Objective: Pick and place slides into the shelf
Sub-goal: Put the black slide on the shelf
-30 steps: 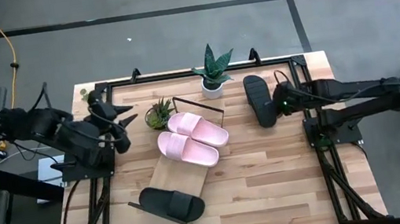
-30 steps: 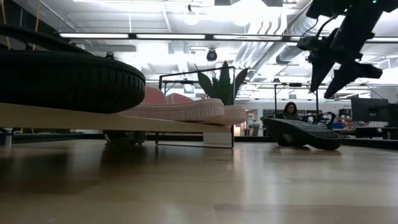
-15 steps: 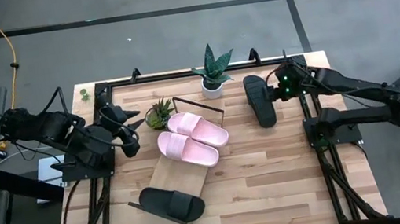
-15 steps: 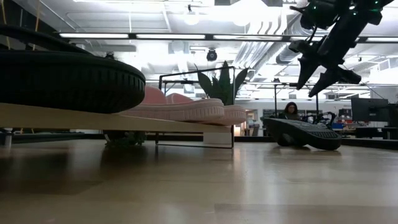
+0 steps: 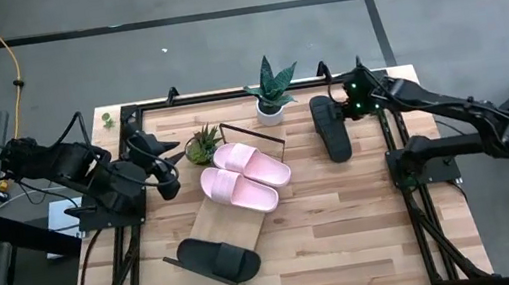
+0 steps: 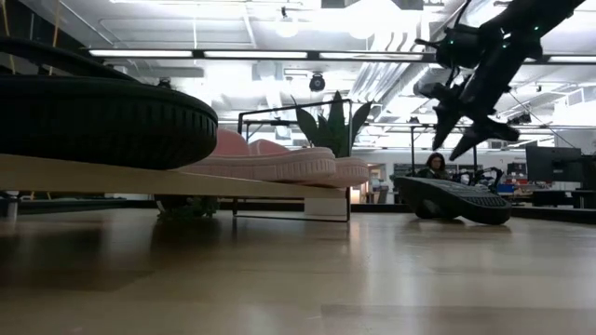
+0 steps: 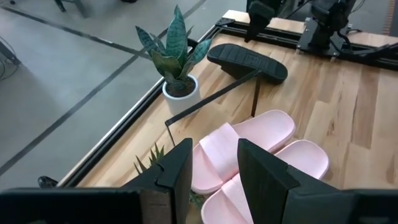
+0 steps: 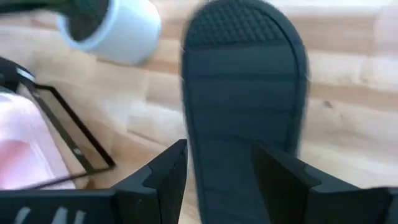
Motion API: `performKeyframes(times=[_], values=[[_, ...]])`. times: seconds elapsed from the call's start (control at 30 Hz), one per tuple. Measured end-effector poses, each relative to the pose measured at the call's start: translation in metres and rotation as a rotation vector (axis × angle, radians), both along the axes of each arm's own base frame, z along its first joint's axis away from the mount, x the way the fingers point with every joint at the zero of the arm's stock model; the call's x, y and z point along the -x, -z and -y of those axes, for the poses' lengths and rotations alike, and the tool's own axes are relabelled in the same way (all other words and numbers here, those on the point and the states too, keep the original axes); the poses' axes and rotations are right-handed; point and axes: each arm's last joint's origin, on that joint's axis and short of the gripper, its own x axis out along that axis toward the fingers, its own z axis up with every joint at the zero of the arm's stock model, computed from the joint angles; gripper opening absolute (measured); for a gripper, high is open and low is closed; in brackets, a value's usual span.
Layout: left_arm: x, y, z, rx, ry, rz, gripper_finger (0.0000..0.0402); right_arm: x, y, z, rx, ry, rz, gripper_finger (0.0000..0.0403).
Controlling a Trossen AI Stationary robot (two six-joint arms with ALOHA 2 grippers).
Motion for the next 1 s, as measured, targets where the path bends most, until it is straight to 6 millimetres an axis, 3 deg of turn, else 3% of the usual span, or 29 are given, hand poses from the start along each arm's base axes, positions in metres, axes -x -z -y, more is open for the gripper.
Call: performKeyframes(times=[0.53,0.77,1.0], values=[[-0.001,0.001,0.001,0.028,-0.010,0.011,0.0115,0.019,0.003,0.017,0.012,0.036,-0.046,0.0170],[-0.002,0.001,0.001,0.048,0.001,0.010,0.0115,0.035,0.026,0.018,-0.127,0.035,0.026,0.0170],[-0.002,0.002,0.002,0.070,0.003,0.014,0.0115,0.045,0.042,0.005,-0.132,0.068,0.012,0.0170]])
